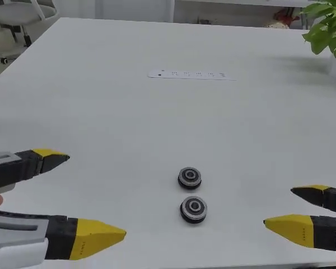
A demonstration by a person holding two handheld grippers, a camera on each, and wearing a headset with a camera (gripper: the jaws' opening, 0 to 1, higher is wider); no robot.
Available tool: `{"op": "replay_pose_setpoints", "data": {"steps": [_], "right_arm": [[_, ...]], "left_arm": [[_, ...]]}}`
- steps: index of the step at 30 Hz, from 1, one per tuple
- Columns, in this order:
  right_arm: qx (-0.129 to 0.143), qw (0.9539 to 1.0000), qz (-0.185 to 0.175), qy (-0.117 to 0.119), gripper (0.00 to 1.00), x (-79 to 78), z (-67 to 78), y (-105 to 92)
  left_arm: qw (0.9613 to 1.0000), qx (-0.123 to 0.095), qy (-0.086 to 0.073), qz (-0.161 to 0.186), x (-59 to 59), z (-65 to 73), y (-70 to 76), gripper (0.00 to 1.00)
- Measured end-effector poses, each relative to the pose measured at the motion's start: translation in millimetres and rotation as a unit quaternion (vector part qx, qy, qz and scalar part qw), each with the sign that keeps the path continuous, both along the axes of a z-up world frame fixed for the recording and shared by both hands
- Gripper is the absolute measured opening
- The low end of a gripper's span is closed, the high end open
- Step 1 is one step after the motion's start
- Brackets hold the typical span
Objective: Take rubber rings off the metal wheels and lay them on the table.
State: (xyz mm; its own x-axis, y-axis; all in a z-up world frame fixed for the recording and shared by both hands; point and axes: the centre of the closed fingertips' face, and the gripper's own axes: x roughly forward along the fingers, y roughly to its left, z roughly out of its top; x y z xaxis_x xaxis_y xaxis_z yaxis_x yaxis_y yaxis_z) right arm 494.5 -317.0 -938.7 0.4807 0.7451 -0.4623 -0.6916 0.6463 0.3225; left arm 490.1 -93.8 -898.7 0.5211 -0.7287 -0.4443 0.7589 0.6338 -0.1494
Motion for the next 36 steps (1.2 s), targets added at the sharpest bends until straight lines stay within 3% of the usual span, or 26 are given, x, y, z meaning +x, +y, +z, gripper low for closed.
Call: {"op": "replay_pose_setpoints", "data": {"steps": [6, 13, 18, 23, 27, 33, 36], "right_arm": [[-0.006, 0.9997, 0.006, -0.023, 0.73, 5.2, 15.4, -3.8], [-0.008, 0.9974, -0.001, -0.072, 0.71, 25.3, 47.6, -10.7], [-0.009, 0.9948, -0.004, -0.101, 0.68, 39.1, 64.7, -9.2], [-0.002, 0.9926, 0.008, -0.121, 0.67, 50.7, 77.3, 1.2], [-0.002, 0.9908, 0.021, -0.133, 0.66, 59.7, 81.6, 11.7], [0.006, 0.986, 0.051, -0.158, 0.62, 75.6, 92.3, 38.4], [0.013, 0.9837, 0.065, -0.167, 0.6, 82.5, 94.4, 51.7]], "left_arm": [[0.9992, 0.019, -0.032, -0.012, 11.5, 18.5, 2.4, 0.96], [0.9962, 0.031, -0.076, -0.029, 34.5, 48.6, 2.1, 0.93], [0.9909, 0.048, -0.103, -0.073, 40.6, 66.6, -13.2, 0.85], [0.9856, 0.057, -0.126, -0.098, 50.2, 80.7, -33.8, 0.86], [0.9837, 0.037, -0.143, -0.103, 63.7, 90.6, -48.8, 0.84], [0.9817, 0.003, -0.175, -0.075, 94.0, 99.1, -72.7, 0.81], [0.977, -0.014, -0.196, -0.082, 100.3, 94.8, -88.8, 0.78]]}}
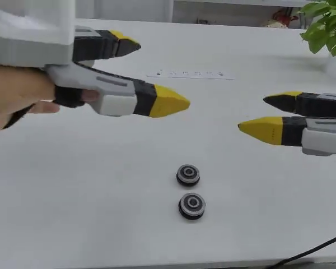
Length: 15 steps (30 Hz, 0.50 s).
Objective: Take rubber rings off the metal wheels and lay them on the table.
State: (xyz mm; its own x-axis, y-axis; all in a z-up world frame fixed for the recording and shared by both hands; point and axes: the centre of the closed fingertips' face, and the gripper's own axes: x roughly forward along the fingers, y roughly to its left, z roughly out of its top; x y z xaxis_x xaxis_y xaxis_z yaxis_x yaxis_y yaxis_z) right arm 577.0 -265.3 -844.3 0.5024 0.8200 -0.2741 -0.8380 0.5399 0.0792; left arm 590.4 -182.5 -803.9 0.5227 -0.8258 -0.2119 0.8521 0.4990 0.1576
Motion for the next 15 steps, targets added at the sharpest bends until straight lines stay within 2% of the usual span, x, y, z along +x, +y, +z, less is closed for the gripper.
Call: {"op": "replay_pose_setpoints", "data": {"steps": [2, 5, 9, 10, 11, 12, 13, 14, 15], "right_arm": [[0.006, 0.9999, 0.011, -0.007, 0.58, 3.4, -0.7, 9.0], [0.012, 0.9997, 0.02, -0.007, 0.55, 5.6, -6.1, 16.9], [0.012, 0.9995, 0.022, -0.017, 0.44, 5.6, -23.3, 23.0], [0.01, 0.9996, 0.024, -0.015, 0.42, 4.9, -28.0, 23.6], [0.006, 0.9996, 0.026, -0.008, 0.41, 3.7, -34.0, 23.7], [-0.016, 0.9992, 0.036, 0.012, 0.41, -1.9, -46.6, 23.8], [-0.033, 0.9982, 0.047, 0.018, 0.41, -5.6, -53.8, 24.7], [-0.037, 0.9978, 0.052, 0.018, 0.42, -7.4, -59.9, 28.4], [-0.052, 0.9963, 0.063, 0.026, 0.41, -11.0, -68.3, 29.3]], "left_arm": [[0.9999, 0.001, -0.007, -0.008, 2.0, -10.5, -8.6, 0.73], [0.9999, 0.006, -0.01, -0.01, 5.9, -28.9, -15.6, 0.66], [0.9996, -0.01, 0.008, -0.023, 3.0, -51.7, -22.5, 0.62], [0.9995, -0.016, 0.017, -0.023, 2.8, -58.9, -22.9, 0.6], [0.9994, -0.019, 0.021, -0.022, 2.4, -61.4, -22.8, 0.58], [0.999, -0.019, 0.032, -0.024, 0.1, -70.0, -22.2, 0.56], [0.9989, -0.009, 0.036, -0.029, -2.4, -76.2, -22.0, 0.55], [0.9982, 0.026, 0.033, -0.043, -6.2, -86.8, -20.3, 0.55], [0.9985, 0.025, 0.03, -0.039, -6.5, -89.0, -20.4, 0.54]]}}
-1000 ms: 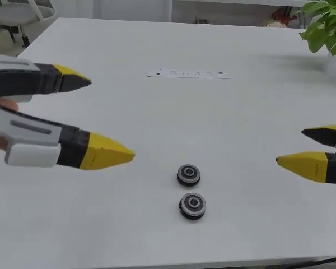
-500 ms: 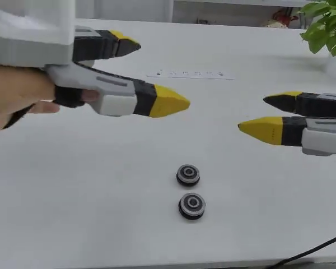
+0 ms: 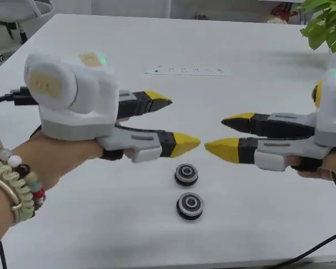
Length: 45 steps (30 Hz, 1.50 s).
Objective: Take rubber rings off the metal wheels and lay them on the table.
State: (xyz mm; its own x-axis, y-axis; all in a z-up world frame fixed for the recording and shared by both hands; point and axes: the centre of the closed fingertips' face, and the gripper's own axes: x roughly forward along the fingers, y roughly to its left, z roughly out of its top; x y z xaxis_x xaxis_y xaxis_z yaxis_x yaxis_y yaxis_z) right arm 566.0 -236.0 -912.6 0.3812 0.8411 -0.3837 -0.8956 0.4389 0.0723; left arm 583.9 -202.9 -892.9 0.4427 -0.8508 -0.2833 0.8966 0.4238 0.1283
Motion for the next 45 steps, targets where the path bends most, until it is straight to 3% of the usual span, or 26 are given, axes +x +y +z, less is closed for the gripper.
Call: {"op": "replay_pose_setpoints", "data": {"steps": [2, 4, 5, 7, 14, 16, 20, 23, 25, 28, 30, 35, 38, 45], "right_arm": [[-0.039, 0.9989, 0.019, 0.018, 0.4, -7.7, -21.4, 1.8], [-0.076, 0.9958, 0.04, 0.032, 0.4, -17.0, -39.7, 2.8], [-0.085, 0.9945, 0.048, 0.036, 0.41, -21.3, -45.3, 4.0], [-0.105, 0.9915, 0.064, 0.043, 0.41, -27.4, -56.3, 4.2], [-0.149, 0.9809, 0.103, 0.071, 0.38, -45.8, -89.3, 5.3], [-0.154, 0.9802, 0.103, 0.068, 0.37, -46.1, -93.3, 5.7], [-0.154, 0.9808, 0.095, 0.073, 0.36, -44.0, -98.2, 5.7], [-0.151, 0.9819, 0.09, 0.071, 0.34, -42.8, -98.4, 7.0], [-0.149, 0.9825, 0.085, 0.072, 0.32, -41.9, -98.8, 8.4], [-0.15, 0.982, 0.087, 0.074, 0.31, -43.3, -101.1, 9.7], [-0.154, 0.981, 0.089, 0.077, 0.31, -44.9, -103.8, 10.4], [-0.158, 0.9803, 0.09, 0.076, 0.3, -44.9, -106.6, 10.5], [-0.156, 0.9809, 0.084, 0.081, 0.3, -43.3, -108.0, 9.7], [-0.147, 0.9825, 0.073, 0.089, 0.25, -40.2, -109.2, 8.3]], "left_arm": [[0.9999, 0.001, 0.013, 0.004, -2.0, -10.3, 0.8, 0.52], [0.9989, 0.007, 0.045, -0.007, -10.2, -23.6, -0.8, 0.5], [0.9986, 0.015, 0.05, -0.011, -12.5, -28.8, -1.0, 0.5], [0.9985, 0.027, 0.045, -0.014, -14.3, -35.3, -3.2, 0.49], [0.9964, 0.046, 0.057, -0.043, -28.9, -54.8, -12.2, 0.42], [0.9951, 0.048, 0.066, -0.055, -34.6, -60.8, -17.2, 0.41], [0.9922, 0.072, 0.069, -0.074, -43.4, -76.1, -22.9, 0.36], [0.9887, 0.09, 0.082, -0.087, -49.8, -90.4, -26.5, 0.34], [0.9874, 0.104, 0.082, -0.087, -50.6, -99.6, -27.3, 0.32], [0.9857, 0.105, 0.097, -0.089, -53.0, -106.4, -28.2, 0.28], [0.9854, 0.11, 0.097, -0.086, -52.4, -110.3, -28.5, 0.26], [0.9863, 0.097, 0.11, -0.076, -49.0, -111.3, -29.1, 0.2], [0.9871, 0.098, 0.098, -0.08, -50.1, -111.0, -27.8, 0.19], [0.9877, 0.084, 0.092, -0.093, -52.7, -112.1, -28.9, 0.14]]}}
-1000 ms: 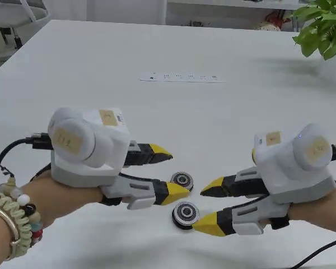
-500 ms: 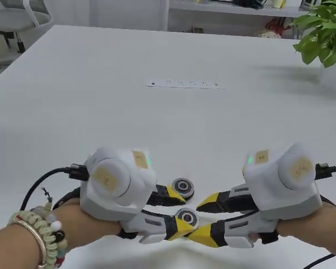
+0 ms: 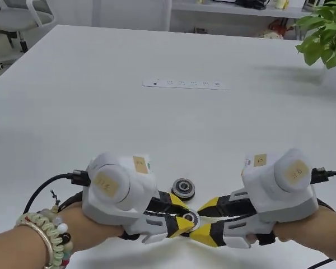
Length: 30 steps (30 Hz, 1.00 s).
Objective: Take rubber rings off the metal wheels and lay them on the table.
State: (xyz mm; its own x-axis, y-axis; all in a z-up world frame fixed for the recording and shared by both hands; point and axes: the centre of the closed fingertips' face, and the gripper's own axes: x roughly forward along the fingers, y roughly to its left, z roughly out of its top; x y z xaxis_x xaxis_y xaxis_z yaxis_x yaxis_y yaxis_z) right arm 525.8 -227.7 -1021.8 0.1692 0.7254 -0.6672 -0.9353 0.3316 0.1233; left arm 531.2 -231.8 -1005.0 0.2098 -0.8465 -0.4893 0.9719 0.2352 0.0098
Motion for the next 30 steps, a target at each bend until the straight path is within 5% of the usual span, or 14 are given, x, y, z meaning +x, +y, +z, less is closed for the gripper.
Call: {"op": "replay_pose_setpoints", "data": {"steps": [9, 21, 28, 30], "right_arm": [[0.0, 0.9999, 0.012, -0.004, 0.19, -1.3, -0.2, -0.8], [-0.005, 0.9999, 0.012, -0.006, 0.14, -1.4, 0.3, -3.3], [0.0, 0.999, 0.018, -0.042, 0.25, 3.0, 3.2, 4.1], [0.001, 0.9993, 0.019, -0.033, 0.23, 1.6, 1.0, 4.5]], "left_arm": [[0.9991, -0.039, 0.012, 0.008, 1.9, 1.7, 2.8, 0.14], [0.9991, -0.037, 0.013, 0.013, 3.1, 2.0, 3.3, 0.14], [0.9991, -0.038, 0.013, 0.014, 3.2, 2.2, 3.3, 0.14], [0.9991, -0.038, 0.013, 0.014, 3.3, 2.2, 3.4, 0.14]]}}
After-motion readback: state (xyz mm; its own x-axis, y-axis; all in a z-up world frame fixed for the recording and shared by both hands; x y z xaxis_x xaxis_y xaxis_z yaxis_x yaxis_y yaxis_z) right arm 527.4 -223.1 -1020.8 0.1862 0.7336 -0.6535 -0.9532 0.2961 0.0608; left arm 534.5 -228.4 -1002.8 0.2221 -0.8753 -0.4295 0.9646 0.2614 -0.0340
